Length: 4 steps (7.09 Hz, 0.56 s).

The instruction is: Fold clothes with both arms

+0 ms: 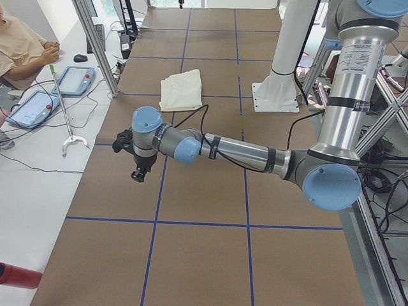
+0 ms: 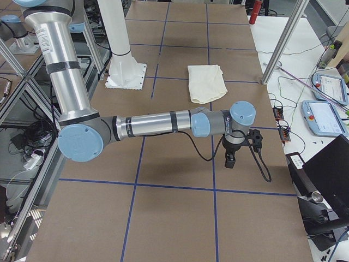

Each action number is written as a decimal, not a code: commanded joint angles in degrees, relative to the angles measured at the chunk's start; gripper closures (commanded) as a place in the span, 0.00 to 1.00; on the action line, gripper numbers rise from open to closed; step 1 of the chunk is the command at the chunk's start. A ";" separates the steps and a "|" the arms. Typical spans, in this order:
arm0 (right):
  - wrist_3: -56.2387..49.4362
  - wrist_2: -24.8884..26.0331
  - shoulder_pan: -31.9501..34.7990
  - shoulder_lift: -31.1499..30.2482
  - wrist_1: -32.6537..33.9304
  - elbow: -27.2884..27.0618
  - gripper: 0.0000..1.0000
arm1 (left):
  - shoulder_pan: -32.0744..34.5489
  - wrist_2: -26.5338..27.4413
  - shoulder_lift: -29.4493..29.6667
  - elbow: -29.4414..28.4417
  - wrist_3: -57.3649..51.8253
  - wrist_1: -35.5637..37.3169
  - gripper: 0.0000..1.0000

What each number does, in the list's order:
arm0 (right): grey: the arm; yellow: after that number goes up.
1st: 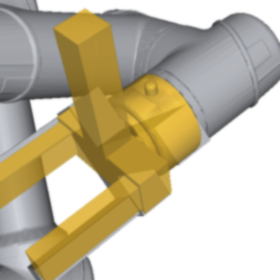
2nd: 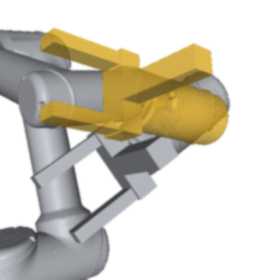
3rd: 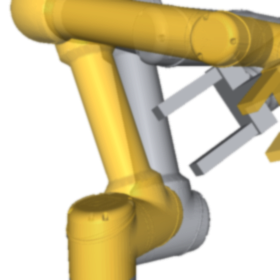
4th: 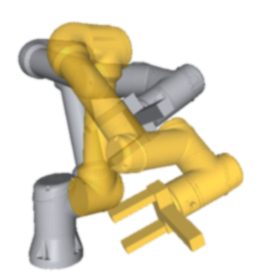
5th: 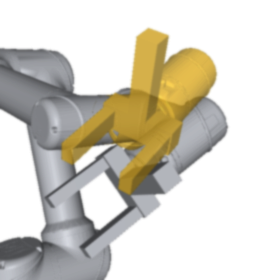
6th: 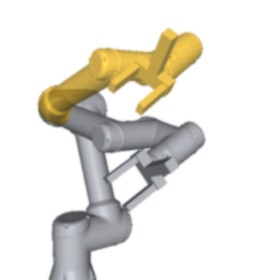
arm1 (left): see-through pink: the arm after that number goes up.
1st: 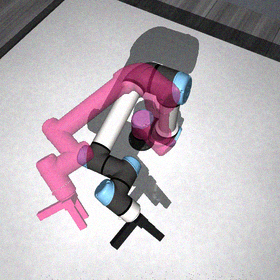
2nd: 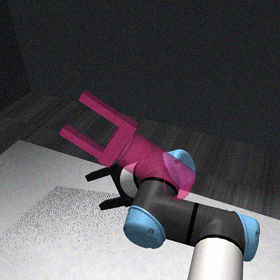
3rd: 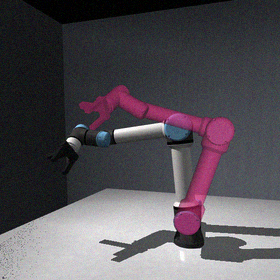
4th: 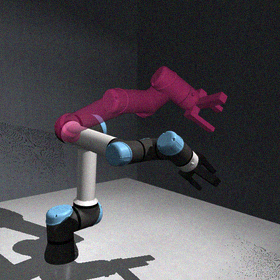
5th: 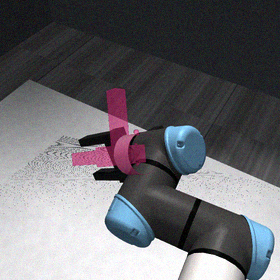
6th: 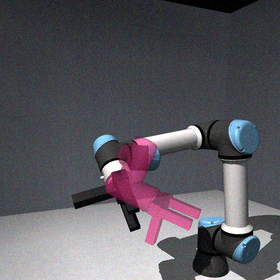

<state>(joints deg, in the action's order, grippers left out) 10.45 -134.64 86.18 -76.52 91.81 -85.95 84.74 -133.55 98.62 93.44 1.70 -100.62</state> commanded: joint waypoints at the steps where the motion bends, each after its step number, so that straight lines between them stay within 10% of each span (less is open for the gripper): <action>1: -2.28 -0.01 0.74 -5.19 1.97 -5.44 0.00 | 1.74 -2.86 -2.73 3.59 -0.29 6.03 0.00; 4: -1.84 -0.62 0.30 -5.39 1.88 -5.99 0.00 | 2.00 -0.06 -5.36 5.87 -2.49 12.99 0.00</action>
<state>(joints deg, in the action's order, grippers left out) 8.37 -135.18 86.78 -81.73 93.75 -91.69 86.64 -134.82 94.76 98.28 -0.16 -88.92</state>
